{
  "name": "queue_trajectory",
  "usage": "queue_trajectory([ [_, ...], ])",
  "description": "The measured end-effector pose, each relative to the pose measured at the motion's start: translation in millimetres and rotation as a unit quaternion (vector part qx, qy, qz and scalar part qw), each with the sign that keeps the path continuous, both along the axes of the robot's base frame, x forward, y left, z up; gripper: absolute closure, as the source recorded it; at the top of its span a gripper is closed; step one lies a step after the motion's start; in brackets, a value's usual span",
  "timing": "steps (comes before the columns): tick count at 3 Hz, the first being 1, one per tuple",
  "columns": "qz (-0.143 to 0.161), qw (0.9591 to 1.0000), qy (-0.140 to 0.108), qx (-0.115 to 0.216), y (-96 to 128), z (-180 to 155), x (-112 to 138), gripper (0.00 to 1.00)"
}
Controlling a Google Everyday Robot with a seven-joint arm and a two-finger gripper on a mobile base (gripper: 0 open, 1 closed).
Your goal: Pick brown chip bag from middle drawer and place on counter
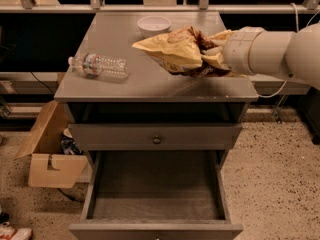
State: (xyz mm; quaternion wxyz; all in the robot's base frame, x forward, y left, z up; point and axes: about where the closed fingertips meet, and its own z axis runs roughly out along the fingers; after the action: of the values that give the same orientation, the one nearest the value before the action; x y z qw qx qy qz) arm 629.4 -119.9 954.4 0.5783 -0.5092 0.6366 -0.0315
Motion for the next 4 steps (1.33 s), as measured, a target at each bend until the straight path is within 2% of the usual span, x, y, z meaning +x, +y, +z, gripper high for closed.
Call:
queue_trajectory([
  [1,-0.027,0.9996,-0.011,-0.002,2.6,-6.5,25.5,1.00],
  [2,-0.055,0.9980,-0.013,-0.027,-3.5,-18.5,49.3,0.73],
  [3,-0.063,0.9969,-0.015,-0.045,-13.1,-22.6,56.7,0.50],
  [4,-0.063,0.9968,-0.015,-0.046,-13.6,-22.8,56.9,0.19],
])
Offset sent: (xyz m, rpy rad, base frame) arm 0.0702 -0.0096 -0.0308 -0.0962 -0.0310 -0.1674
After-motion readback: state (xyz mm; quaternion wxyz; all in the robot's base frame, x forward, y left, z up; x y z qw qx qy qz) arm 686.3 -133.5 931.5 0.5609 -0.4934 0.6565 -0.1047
